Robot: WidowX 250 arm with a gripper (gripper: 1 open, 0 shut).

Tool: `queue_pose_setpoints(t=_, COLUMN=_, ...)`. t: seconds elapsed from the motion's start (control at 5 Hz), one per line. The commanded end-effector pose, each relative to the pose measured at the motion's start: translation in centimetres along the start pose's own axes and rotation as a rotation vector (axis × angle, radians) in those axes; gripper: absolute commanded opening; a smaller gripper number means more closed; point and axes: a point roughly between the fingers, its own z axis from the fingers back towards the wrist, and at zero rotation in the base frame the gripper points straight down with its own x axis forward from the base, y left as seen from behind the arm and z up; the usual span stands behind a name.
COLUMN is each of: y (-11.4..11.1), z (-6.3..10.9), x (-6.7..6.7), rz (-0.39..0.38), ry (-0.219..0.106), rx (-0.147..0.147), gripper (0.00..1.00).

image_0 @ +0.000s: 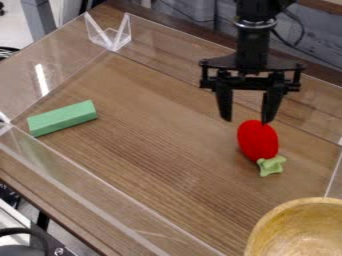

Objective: Move the red fruit to the left

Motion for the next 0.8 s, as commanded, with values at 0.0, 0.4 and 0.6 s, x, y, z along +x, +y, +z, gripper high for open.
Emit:
queue_pose_setpoints(t=0.0, y=-1.3, z=1.3, x=1.3, rz=0.189, ry=-0.068, rx=-0.045, gripper=1.00)
queue_pose_setpoints(t=0.4, y=-2.9, z=0.3, x=2.4, rz=0.370, ry=-0.095, rx=-0.034, gripper=1.00)
queue_pose_setpoints(t=0.6, y=-3.9, z=-0.9, x=2.4, rz=0.405, ry=-0.104, rx=-0.016, gripper=1.00)
